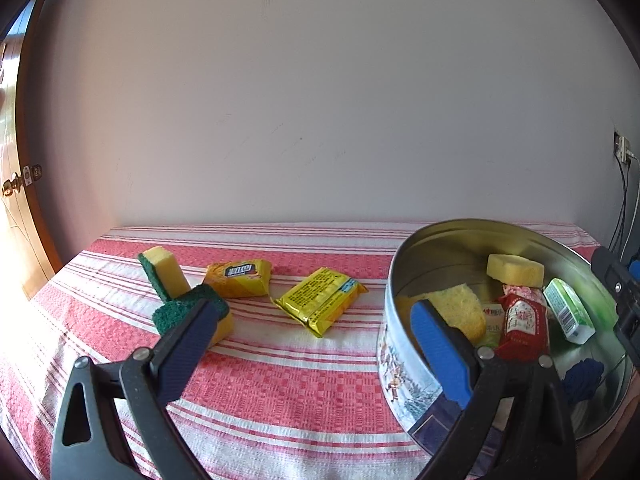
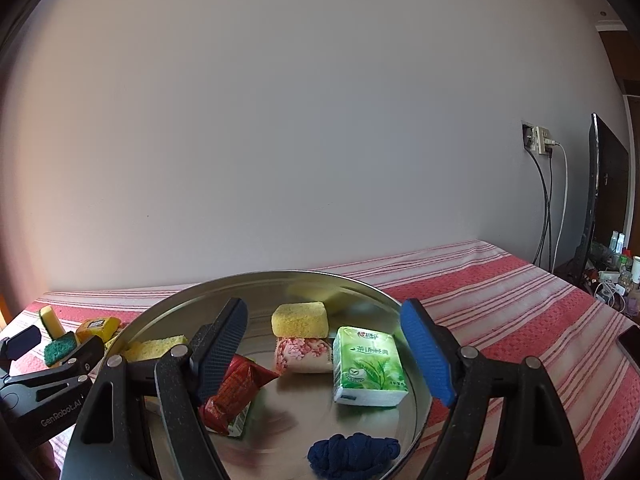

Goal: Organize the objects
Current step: 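Move both tools back toward the scrub sponges and yellow packets, then grasp a green-and-yellow scrub sponge with the left tool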

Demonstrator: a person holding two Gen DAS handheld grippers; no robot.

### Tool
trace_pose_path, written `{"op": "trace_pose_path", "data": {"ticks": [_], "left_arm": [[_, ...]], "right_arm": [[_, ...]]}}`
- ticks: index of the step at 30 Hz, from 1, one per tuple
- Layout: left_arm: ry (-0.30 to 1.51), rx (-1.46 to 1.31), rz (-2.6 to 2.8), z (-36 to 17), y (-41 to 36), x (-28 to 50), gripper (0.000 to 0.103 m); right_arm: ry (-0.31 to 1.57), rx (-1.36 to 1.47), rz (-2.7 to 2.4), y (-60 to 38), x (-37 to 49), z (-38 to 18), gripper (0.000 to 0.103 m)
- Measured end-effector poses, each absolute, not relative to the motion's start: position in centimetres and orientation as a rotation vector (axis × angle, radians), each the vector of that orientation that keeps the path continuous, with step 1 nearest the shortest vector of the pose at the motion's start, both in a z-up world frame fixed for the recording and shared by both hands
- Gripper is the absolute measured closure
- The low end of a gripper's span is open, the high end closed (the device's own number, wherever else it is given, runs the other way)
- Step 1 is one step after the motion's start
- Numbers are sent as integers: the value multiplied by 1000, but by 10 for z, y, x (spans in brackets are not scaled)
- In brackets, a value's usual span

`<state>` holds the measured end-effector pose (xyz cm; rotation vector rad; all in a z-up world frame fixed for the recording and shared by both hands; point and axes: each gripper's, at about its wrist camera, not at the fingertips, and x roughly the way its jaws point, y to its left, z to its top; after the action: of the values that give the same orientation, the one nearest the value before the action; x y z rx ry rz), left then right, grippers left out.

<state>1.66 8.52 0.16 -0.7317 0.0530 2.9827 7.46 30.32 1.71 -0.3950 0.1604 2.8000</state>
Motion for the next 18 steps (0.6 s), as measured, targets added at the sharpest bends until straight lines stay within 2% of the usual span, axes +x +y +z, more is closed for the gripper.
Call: {"op": "trace_pose_path", "data": {"ticks": [10,18], "left_arm": [[24,-782,3039,-3,29,4,4],[-28,-937,3002,-12,-29,-22,4]], "right_arm": [[192,-459,2849,261,63,14,22],[169,-525,2930,210,46,10,22]]}}
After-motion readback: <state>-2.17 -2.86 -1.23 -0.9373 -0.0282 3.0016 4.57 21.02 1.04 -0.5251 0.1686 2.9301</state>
